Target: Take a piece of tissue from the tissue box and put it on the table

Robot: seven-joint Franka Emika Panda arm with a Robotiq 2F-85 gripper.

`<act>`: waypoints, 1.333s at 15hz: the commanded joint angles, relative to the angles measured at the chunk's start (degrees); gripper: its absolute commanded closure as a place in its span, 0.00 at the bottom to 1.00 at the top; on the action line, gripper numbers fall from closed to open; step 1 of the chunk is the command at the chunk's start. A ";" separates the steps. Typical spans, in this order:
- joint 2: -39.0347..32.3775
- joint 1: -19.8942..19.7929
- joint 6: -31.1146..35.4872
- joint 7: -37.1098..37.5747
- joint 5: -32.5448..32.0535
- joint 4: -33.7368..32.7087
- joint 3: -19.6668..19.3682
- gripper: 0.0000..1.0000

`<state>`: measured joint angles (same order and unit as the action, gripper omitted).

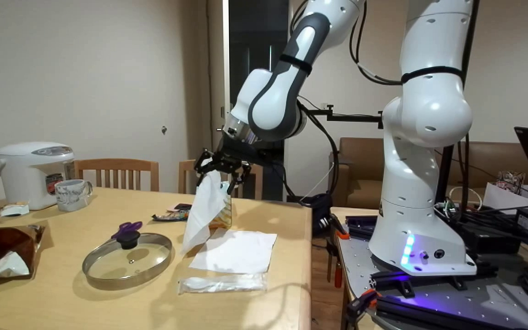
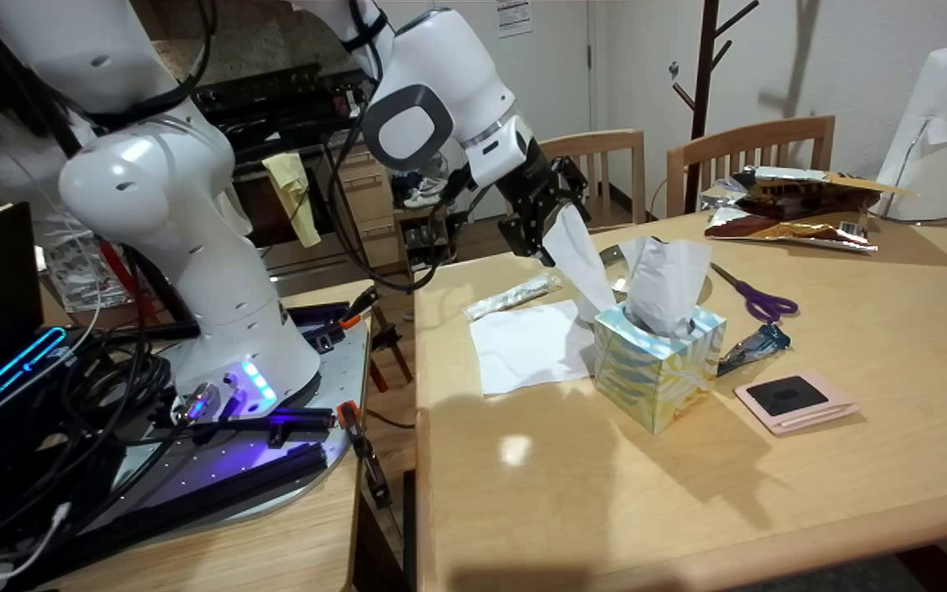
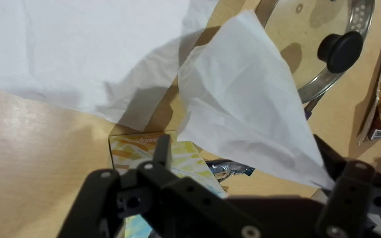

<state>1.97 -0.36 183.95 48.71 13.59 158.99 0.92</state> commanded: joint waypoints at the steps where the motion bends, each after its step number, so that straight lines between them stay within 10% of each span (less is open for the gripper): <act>1: 0.75 1.53 -1.21 -0.39 4.67 -0.11 0.79 0.00; 9: 4.84 -6.35 -30.65 17.97 -23.45 0.70 -2.29 0.00; 20: 11.08 -3.53 -41.84 12.83 -16.53 -0.60 -0.02 0.00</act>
<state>11.61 -4.16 145.32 63.35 -5.87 158.57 0.27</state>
